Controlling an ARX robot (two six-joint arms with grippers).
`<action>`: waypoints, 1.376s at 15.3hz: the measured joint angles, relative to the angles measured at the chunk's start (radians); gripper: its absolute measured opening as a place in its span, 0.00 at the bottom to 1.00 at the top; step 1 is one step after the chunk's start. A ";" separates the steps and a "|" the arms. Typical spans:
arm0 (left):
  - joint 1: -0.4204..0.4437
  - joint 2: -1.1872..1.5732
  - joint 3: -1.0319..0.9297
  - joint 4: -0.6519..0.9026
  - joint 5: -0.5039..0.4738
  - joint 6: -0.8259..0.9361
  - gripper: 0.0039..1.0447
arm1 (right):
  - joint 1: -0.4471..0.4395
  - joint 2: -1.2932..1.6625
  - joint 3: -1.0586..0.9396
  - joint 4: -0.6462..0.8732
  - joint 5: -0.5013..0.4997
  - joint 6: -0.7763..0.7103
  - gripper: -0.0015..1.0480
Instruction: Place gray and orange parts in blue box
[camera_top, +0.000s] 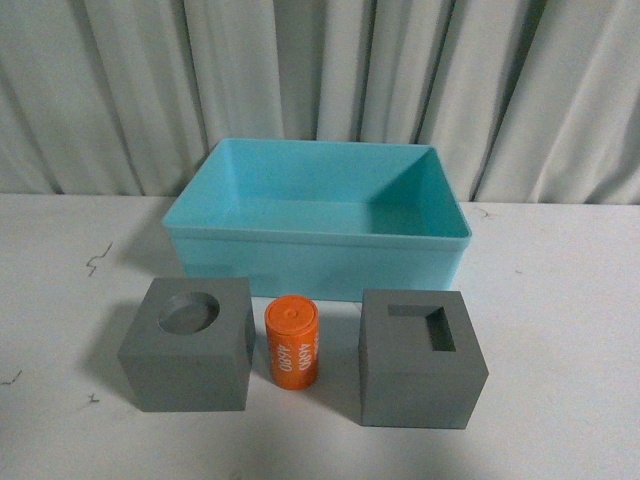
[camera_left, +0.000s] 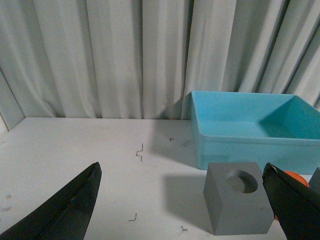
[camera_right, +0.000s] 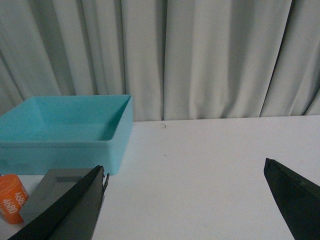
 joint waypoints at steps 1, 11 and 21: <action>0.000 0.000 0.000 0.000 0.000 0.000 0.94 | 0.000 0.000 0.000 0.000 0.000 0.000 0.94; 0.000 0.000 0.000 0.000 0.000 0.000 0.94 | 0.000 0.000 0.000 0.000 0.000 0.000 0.94; 0.000 0.000 0.000 0.000 0.000 0.000 0.94 | 0.002 0.004 0.003 -0.018 0.010 0.006 0.94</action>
